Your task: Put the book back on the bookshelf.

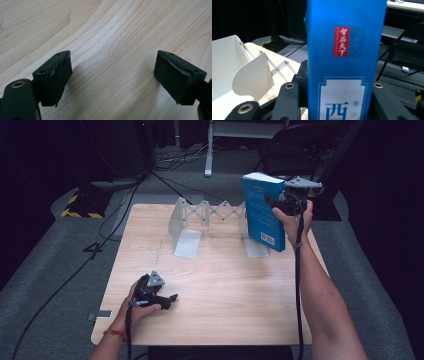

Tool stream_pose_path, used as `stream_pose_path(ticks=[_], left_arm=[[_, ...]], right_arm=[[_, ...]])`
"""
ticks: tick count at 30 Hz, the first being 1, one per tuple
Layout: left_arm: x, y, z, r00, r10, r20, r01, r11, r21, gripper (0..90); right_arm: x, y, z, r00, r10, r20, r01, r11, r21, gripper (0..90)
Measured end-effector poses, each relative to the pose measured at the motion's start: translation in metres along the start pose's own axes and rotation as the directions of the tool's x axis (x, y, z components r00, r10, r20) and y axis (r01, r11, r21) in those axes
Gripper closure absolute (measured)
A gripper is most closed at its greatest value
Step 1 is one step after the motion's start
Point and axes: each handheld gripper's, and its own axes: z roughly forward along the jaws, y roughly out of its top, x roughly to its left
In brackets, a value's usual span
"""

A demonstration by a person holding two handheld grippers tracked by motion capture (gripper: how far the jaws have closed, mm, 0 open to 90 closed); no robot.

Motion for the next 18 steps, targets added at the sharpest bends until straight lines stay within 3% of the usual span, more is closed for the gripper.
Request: stream_pose_path(ticks=[12, 18], left_arm=[[-0.002, 0.001, 0.001, 0.9999, 0.009, 0.015, -0.009, 1.0, 0.0, 16.1], [-0.004, 0.002, 0.002, 0.9997, 0.021, 0.013, -0.021, 0.9998, -0.005, 16.1]], right_arm=[[0.002, -0.029, -0.001, 1.0, 0.001, 0.0, -0.001, 1.0, -0.029, 61.4], [0.004, -0.04, -0.012, 0.9998, -0.015, -0.016, 0.014, 0.999, -0.049, 61.2]])
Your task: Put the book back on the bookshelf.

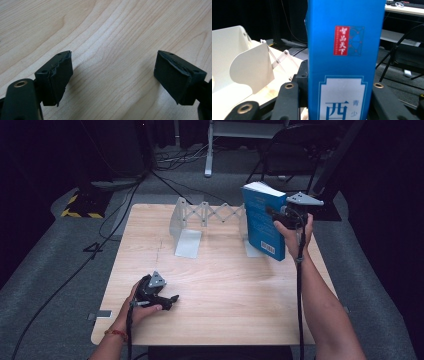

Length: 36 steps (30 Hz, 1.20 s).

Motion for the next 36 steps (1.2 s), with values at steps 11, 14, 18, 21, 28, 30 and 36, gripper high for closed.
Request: stream_pose_path(ticks=[11, 14, 18, 21, 28, 30, 36], left_arm=[[-0.002, 0.001, 0.001, 0.9999, 0.003, 0.012, -0.003, 1.0, 0.001, 16.1], [-0.002, 0.001, 0.001, 0.9999, 0.002, 0.013, -0.002, 1.0, 0.002, 16.1], [-0.002, 0.001, 0.001, 0.9999, 0.001, 0.014, -0.001, 1.0, 0.002, 16.1], [-0.002, 0.001, 0.001, 0.9999, 0.001, 0.014, -0.002, 1.0, 0.003, 16.1], [-0.002, 0.001, 0.002, 0.9999, -0.001, 0.011, 0.001, 1.0, 0.0, 15.8], [-0.002, 0.001, 0.002, 0.9999, -0.006, 0.014, 0.006, 1.0, 0.001, 15.8], [-0.002, 0.001, 0.002, 0.9999, 0.002, 0.015, -0.002, 1.0, 0.001, 15.5]], right_arm=[[-0.004, -0.018, -0.026, 0.9998, 0.006, -0.018, -0.006, 1.0, 0.013, 60.7], [-0.005, -0.025, -0.034, 0.9994, 0.017, -0.031, -0.016, 1.0, 0.022, 60.7], [-0.004, -0.033, -0.042, 0.9994, 0.016, -0.032, -0.014, 0.999, 0.044, 60.5], [-0.003, -0.036, -0.044, 0.9989, 0.025, -0.039, -0.023, 0.997, 0.069, 60.4], [-0.005, -0.037, -0.052, 0.9994, 0.0, -0.035, 0.003, 0.993, 0.115, 59.0], [-0.008, -0.033, -0.052, 0.9983, 0.016, -0.055, -0.008, 0.99, 0.144, 56.7], [-0.011, -0.011, -0.052, 0.9985, -0.001, -0.054, 0.011, 0.982, 0.189, 49.6]])
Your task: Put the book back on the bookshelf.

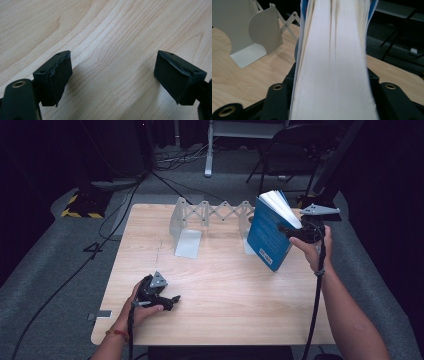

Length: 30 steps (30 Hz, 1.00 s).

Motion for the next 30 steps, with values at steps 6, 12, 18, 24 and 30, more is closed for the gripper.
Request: stream_pose_path(ticks=[6, 12, 18, 24, 30], left_arm=[[0.0, 0.0, 0.0, 1.0, 0.0, 0.003, 0.0, 1.0, 0.003, 15.4], [0.0, 0.0, 0.0, 1.0, 0.001, 0.005, -0.001, 1.0, 0.004, 15.4], [0.0, 0.0, 0.0, 1.0, 0.0, 0.003, 0.0, 1.0, 0.002, 15.4], [0.0, 0.0, 0.0, 1.0, 0.001, 0.005, -0.001, 1.0, 0.004, 15.4], [0.0, 0.0, 0.0, 1.0, 0.001, 0.006, -0.001, 1.0, 0.004, 15.4]], right_arm=[[-0.003, 0.026, 0.005, 0.9977, -0.023, -0.063, 0.029, 0.994, 0.101, 44.4], [-0.006, 0.044, 0.014, 0.9955, -0.037, -0.087, 0.05, 0.986, 0.162, 46.0], [-0.01, 0.053, 0.019, 0.9938, -0.045, -0.101, 0.066, 0.974, 0.218, 56.8], [-0.007, 0.057, 0.02, 0.9939, -0.052, -0.097, 0.074, 0.968, 0.24, 60.3], [-0.002, 0.06, 0.02, 0.9963, -0.055, -0.066, 0.069, 0.969, 0.237, 60.6]])
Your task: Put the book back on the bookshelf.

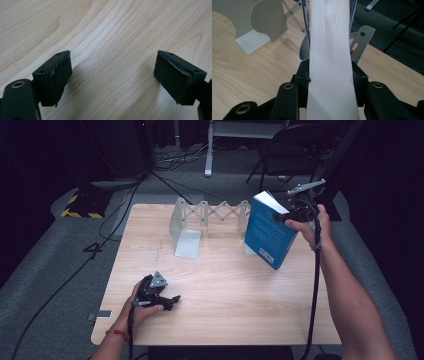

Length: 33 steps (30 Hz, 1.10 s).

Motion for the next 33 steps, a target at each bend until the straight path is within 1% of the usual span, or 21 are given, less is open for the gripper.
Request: stream_pose_path(ticks=[3, 5, 6, 8, 9, 10, 11, 13, 15, 16, 18, 20, 21, 23, 25, 26, 27, 30, 33], left_arm=[[0.0, 0.0, 0.0, 1.0, -0.002, 0.003, 0.002, 1.0, -0.001, 15.4], [0.0, 0.0, 0.0, 1.0, 0.001, 0.001, -0.001, 1.0, -0.001, 15.3], [0.0, 0.0, 0.0, 1.0, 0.001, 0.001, -0.001, 1.0, -0.001, 15.4], [0.0, 0.0, 0.0, 1.0, 0.0, 0.002, 0.0, 1.0, -0.001, 15.4], [0.0, 0.0, 0.0, 1.0, 0.002, 0.002, -0.002, 1.0, -0.001, 15.4], [0.0, 0.0, 0.0, 1.0, 0.001, 0.002, -0.001, 1.0, -0.001, 15.4], [0.0, 0.0, 0.0, 1.0, 0.003, 0.001, -0.003, 1.0, -0.001, 15.4], [0.0, 0.0, 0.0, 1.0, 0.005, 0.003, -0.005, 1.0, 0.001, 15.3], [0.0, 0.0, 0.0, 1.0, 0.005, 0.004, -0.005, 1.0, 0.001, 15.3], [0.0, 0.0, 0.0, 1.0, 0.004, 0.006, -0.004, 1.0, 0.001, 15.3], [0.0, 0.0, 0.0, 1.0, 0.003, 0.008, -0.003, 1.0, 0.001, 15.4], [0.0, 0.0, 0.0, 0.9999, 0.006, 0.009, -0.006, 1.0, 0.0, 15.4], [0.0, 0.0, 0.0, 0.9999, 0.01, 0.008, -0.01, 0.9999, 0.0, 15.4], [0.0, 0.0, 0.0, 0.9999, 0.009, 0.01, -0.009, 1.0, 0.0, 15.4], [0.0, 0.0, 0.0, 0.9999, 0.011, 0.011, -0.011, 0.9999, -0.001, 15.4], [0.0, 0.0, 0.0, 0.9999, 0.011, 0.011, -0.011, 0.9999, -0.001, 15.4], [0.0, 0.0, 0.0, 0.9999, 0.012, 0.011, -0.012, 0.9999, -0.002, 15.4], [0.0, 0.0, 0.0, 0.9998, 0.012, 0.013, -0.012, 0.9999, -0.002, 15.4], [0.0, 0.0, 0.0, 0.9998, 0.016, 0.014, -0.016, 0.9999, -0.001, 15.4]], right_arm=[[0.001, 0.007, 0.0, 0.9996, 0.01, 0.026, -0.009, 1.0, -0.008, 60.6], [0.002, 0.008, 0.0, 0.9995, 0.013, 0.029, -0.013, 1.0, -0.007, 60.6], [0.002, 0.013, 0.003, 0.999, 0.013, 0.043, -0.013, 1.0, -0.011, 60.6], [0.003, 0.014, 0.003, 0.9987, 0.012, 0.049, -0.012, 1.0, -0.013, 60.6], [0.004, 0.017, 0.005, 0.9989, 0.003, 0.047, -0.002, 1.0, -0.01, 60.6], [0.004, 0.02, 0.007, 0.9983, 0.014, 0.056, -0.013, 1.0, -0.02, 60.7], [0.004, 0.022, 0.007, 0.9984, 0.012, 0.056, -0.01, 1.0, -0.02, 60.6], [0.003, 0.026, 0.008, 0.9982, 0.027, 0.054, -0.025, 0.999, -0.037, 60.6], [0.003, 0.027, 0.008, 0.9981, 0.029, 0.054, -0.027, 0.999, -0.036, 60.6], [0.002, 0.029, 0.007, 0.9972, 0.04, 0.063, -0.037, 0.998, -0.049, 60.6], [0.002, 0.032, 0.008, 0.9958, 0.05, 0.076, -0.046, 0.997, -0.054, 60.6], [0.002, 0.036, 0.01, 0.9929, 0.06, 0.103, -0.054, 0.997, -0.06, 60.6], [0.002, 0.037, 0.011, 0.99, 0.069, 0.123, -0.061, 0.996, -0.064, 60.6], [0.0, 0.038, 0.015, 0.9853, 0.092, 0.143, -0.083, 0.994, -0.073, 60.6], [-0.002, 0.037, 0.017, 0.9817, 0.114, 0.153, -0.102, 0.991, -0.085, 60.6], [-0.002, 0.037, 0.017, 0.9817, 0.114, 0.153, -0.102, 0.991, -0.085, 60.6], [-0.004, 0.035, 0.02, 0.9752, 0.141, 0.17, -0.125, 0.987, -0.104, 60.5], [-0.004, 0.033, 0.023, 0.9677, 0.162, 0.193, -0.139, 0.982, -0.124, 60.6], [-0.006, 0.031, 0.026, 0.9633, 0.178, 0.201, -0.154, 0.98, -0.13, 60.5]])
